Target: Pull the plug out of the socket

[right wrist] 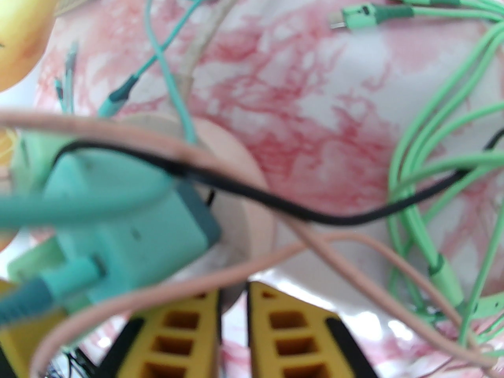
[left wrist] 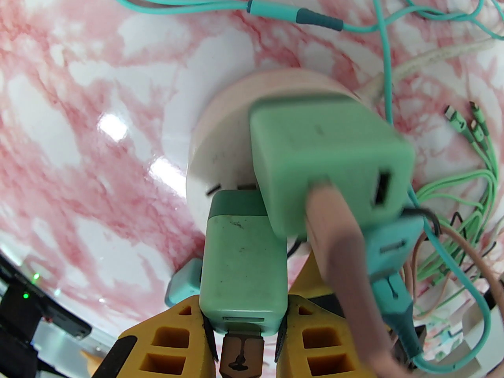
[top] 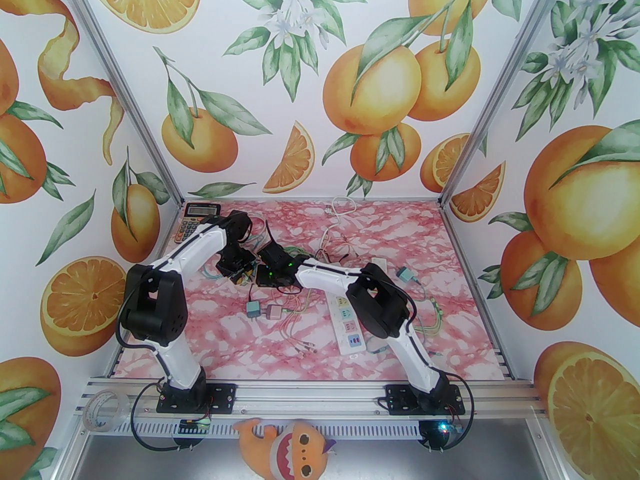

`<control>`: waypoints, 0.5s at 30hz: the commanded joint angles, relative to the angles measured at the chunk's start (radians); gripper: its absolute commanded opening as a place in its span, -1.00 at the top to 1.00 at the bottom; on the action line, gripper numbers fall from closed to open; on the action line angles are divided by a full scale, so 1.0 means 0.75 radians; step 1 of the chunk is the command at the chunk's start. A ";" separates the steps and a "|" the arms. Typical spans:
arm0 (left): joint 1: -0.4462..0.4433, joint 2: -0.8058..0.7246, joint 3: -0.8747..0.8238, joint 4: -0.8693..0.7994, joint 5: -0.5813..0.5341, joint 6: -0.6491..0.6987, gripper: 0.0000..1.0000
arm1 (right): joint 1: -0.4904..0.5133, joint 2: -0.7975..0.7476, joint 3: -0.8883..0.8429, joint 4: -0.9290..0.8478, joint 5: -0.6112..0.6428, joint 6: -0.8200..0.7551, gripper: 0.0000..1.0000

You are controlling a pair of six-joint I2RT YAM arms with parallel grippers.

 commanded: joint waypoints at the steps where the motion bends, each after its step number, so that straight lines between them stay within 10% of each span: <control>1: 0.039 0.007 0.059 -0.117 0.034 0.045 1.00 | -0.009 0.232 -0.131 -0.416 0.118 -0.048 0.67; 15: 0.098 -0.228 -0.066 -0.085 0.014 0.044 1.00 | -0.020 0.214 -0.128 -0.418 0.122 -0.062 0.66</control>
